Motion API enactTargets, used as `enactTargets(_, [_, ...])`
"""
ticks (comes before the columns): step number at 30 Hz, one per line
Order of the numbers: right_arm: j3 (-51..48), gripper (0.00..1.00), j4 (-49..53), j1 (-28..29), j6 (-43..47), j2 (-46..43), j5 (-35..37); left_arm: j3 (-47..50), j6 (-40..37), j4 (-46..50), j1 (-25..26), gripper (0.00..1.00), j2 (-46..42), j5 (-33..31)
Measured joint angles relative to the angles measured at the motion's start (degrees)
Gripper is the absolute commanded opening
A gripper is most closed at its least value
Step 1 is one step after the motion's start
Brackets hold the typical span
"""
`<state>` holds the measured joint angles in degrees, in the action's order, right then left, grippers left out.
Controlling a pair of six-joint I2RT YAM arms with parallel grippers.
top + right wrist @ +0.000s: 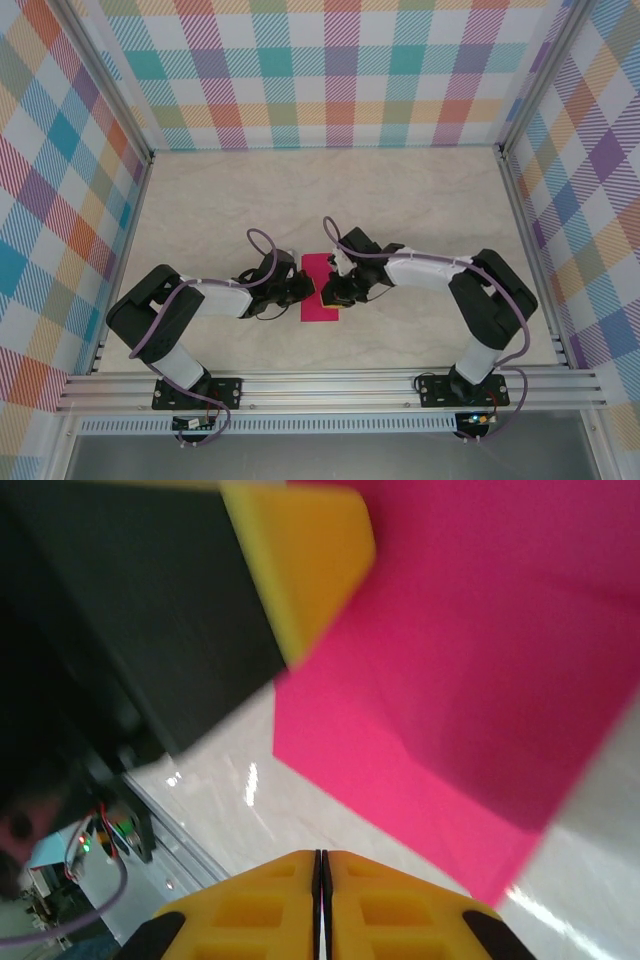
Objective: Fold a paper plane with a square sheet of paper (pick it up from the middle)
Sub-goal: Fold the triangle a second time at the center of the table.
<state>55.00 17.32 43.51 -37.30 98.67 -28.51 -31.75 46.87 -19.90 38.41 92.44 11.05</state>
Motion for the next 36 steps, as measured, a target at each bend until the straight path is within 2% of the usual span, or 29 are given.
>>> enactTargets(5, [1.1, 0.05, -0.2, 0.0, -0.3, 6.1, 1.4, -0.4, -0.3, 0.7, 0.1, 0.0, 0.0, 0.0])
enactTargets(10, [-0.2, 0.0, -1.5, -0.4, -0.4, 6.3, 1.0, -0.6, -1.1, 2.8, 0.1, 0.0, -0.9, -1.1])
enactTargets(18, [-4.0, 0.0, -6.6, -0.7, -0.1, 4.7, 0.4, -0.5, -2.4, 3.7, -2.5, 0.0, -1.4, 0.0])
enactTargets(36, [-4.1, 0.02, -7.2, -0.8, 0.0, 4.7, -0.6, 1.6, -6.9, 1.0, -9.6, 0.0, -1.8, 6.0])
